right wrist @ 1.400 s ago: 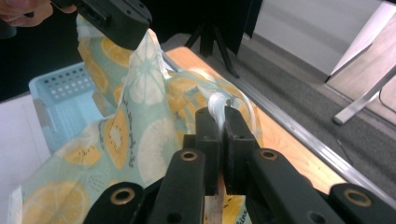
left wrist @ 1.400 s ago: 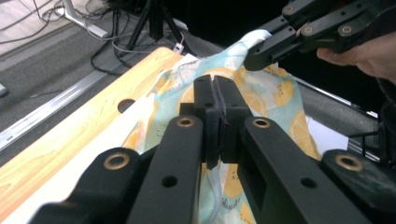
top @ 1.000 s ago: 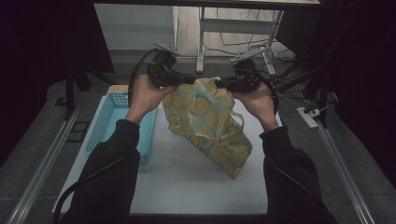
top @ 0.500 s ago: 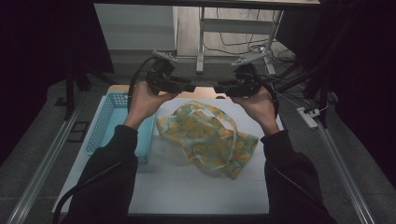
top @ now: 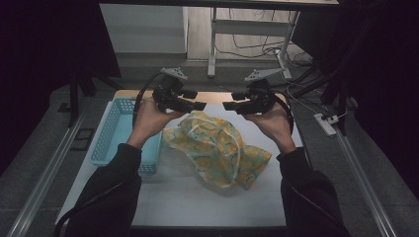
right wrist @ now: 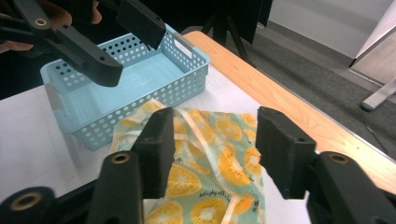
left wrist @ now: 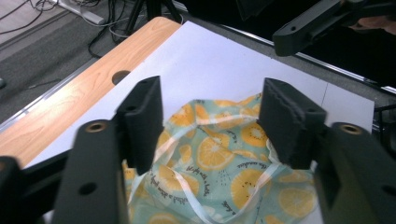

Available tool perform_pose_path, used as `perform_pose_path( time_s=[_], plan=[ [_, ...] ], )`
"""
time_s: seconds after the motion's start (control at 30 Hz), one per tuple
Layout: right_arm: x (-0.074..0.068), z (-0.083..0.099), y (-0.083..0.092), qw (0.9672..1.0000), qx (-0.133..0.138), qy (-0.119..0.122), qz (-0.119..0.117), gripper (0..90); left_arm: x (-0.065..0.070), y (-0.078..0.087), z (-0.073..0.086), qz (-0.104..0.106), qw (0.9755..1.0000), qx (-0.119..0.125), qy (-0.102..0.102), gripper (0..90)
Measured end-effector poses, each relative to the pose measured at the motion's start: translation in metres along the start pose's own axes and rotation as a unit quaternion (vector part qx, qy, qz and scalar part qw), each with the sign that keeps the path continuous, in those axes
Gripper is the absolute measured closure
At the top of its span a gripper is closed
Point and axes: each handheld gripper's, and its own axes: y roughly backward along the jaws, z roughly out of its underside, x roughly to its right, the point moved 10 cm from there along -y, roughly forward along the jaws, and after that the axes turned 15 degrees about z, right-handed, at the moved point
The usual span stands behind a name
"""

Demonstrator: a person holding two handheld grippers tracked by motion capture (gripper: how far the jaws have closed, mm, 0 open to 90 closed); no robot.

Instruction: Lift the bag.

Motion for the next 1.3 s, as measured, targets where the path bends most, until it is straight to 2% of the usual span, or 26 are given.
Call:
perform_pose_path(
  time_s=[0.23,0.3,0.53,0.73,0.87,1.03,1.13,1.3],
  plan=[
    [-0.005,0.011,0.001,0.9999,0.01,-0.007,0.003,34.3,0.003,0.003,0.016,-0.008,0.9999,0.006,0.009,29.2],
    [-0.006,0.014,0.002,0.9999,0.013,-0.008,0.004,31.7,0.003,0.004,0.022,-0.013,0.9998,0.005,0.014,23.8],
    [-0.01,0.027,-0.001,0.9998,0.014,-0.01,0.009,21.9,0.004,0.004,0.043,-0.01,0.9994,0.016,0.03,15.6],
    [-0.016,0.039,-0.001,0.9998,0.016,-0.014,0.006,16.3,0.005,0.0,0.063,-0.006,0.9991,0.013,0.039,10.4],
    [-0.019,0.047,-0.002,0.9996,0.022,-0.018,0.002,16.6,0.004,-0.003,0.075,-0.004,0.9985,0.018,0.051,8.9],
    [-0.023,0.061,-0.004,0.9997,0.02,-0.015,0.006,13.8,0.006,-0.005,0.09,-0.013,0.9985,0.017,0.05,4.8],
    [-0.027,0.07,-0.007,0.9996,0.015,-0.024,-0.002,9.9,0.009,-0.006,0.1,-0.016,0.9986,0.014,0.047,2.4],
    [-0.03,0.086,-0.012,0.9997,0.004,-0.025,-0.006,8.2,0.009,-0.007,0.118,-0.025,0.9985,0.008,0.048,0.2]
  ],
)
